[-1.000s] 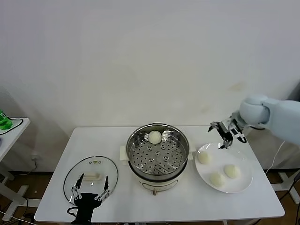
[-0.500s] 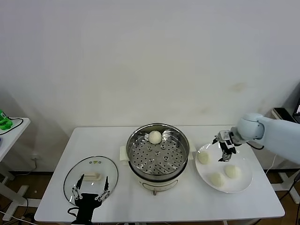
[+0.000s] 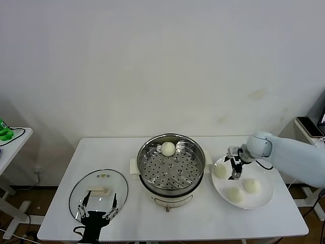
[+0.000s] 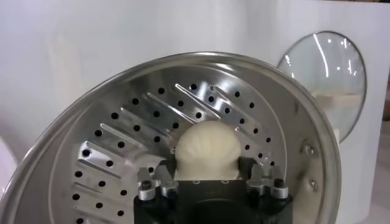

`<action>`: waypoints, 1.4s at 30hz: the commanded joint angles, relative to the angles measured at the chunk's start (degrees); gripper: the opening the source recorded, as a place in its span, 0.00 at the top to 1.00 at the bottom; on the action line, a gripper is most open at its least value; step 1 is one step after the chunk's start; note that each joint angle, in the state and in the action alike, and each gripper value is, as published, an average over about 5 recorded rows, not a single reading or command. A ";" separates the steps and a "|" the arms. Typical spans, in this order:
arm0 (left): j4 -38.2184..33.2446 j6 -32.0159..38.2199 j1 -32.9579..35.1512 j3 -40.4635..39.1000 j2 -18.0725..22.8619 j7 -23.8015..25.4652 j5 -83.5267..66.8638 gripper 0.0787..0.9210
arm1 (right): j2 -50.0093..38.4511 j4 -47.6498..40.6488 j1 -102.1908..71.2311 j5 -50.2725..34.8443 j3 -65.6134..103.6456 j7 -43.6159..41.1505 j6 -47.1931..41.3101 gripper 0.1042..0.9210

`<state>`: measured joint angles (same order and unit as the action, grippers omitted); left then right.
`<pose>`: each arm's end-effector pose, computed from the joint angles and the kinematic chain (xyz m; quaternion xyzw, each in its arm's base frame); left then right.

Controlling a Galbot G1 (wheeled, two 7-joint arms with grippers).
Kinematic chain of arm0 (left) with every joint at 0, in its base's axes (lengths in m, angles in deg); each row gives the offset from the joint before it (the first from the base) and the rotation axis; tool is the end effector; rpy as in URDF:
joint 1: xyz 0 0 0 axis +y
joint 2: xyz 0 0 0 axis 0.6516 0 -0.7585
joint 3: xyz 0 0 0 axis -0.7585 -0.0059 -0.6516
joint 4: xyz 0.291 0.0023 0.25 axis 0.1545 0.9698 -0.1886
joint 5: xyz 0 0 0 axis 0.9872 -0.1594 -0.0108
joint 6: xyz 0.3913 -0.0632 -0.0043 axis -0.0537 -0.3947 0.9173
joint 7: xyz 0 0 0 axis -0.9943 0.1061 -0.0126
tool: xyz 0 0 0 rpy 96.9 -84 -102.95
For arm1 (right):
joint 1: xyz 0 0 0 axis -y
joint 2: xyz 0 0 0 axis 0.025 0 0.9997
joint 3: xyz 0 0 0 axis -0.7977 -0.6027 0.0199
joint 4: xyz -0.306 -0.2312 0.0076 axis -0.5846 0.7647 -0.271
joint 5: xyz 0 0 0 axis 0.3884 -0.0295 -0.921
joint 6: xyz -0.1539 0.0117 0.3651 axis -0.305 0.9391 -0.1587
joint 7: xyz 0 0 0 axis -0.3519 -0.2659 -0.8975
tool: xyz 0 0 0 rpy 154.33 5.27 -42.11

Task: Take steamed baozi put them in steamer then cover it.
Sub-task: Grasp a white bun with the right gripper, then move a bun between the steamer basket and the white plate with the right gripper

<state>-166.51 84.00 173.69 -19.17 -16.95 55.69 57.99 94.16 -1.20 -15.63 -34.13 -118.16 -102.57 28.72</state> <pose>0.1282 0.0201 -0.3407 0.0176 -0.9882 -0.1265 0.0841 0.5656 -0.1454 -0.2521 0.4753 -0.5839 0.5254 0.3964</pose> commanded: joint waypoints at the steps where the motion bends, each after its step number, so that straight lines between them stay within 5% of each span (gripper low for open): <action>1: 0.17 0.02 0.04 -0.01 0.05 0.03 -0.01 0.12 | 2.34 -3.59 -3.84 0.72 3.55 0.41 -0.61 0.12; 9: 0.40 0.05 0.08 0.09 0.16 0.06 -0.05 0.12 | 2.73 -4.63 -5.22 1.62 5.24 0.57 -0.66 0.14; 32: -0.53 0.13 0.80 -0.36 0.68 -0.13 0.20 0.12 | 1.77 -3.27 -6.07 1.83 7.49 1.21 -0.91 0.47; 42: -0.95 0.06 1.03 -1.00 0.70 -0.18 0.47 0.12 | -4.98 4.92 7.15 -2.76 1.75 0.73 -2.10 0.47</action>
<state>-167.43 84.09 174.66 -20.20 -16.32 55.52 58.45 93.16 -1.26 -17.30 -34.29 -113.03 -101.67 26.96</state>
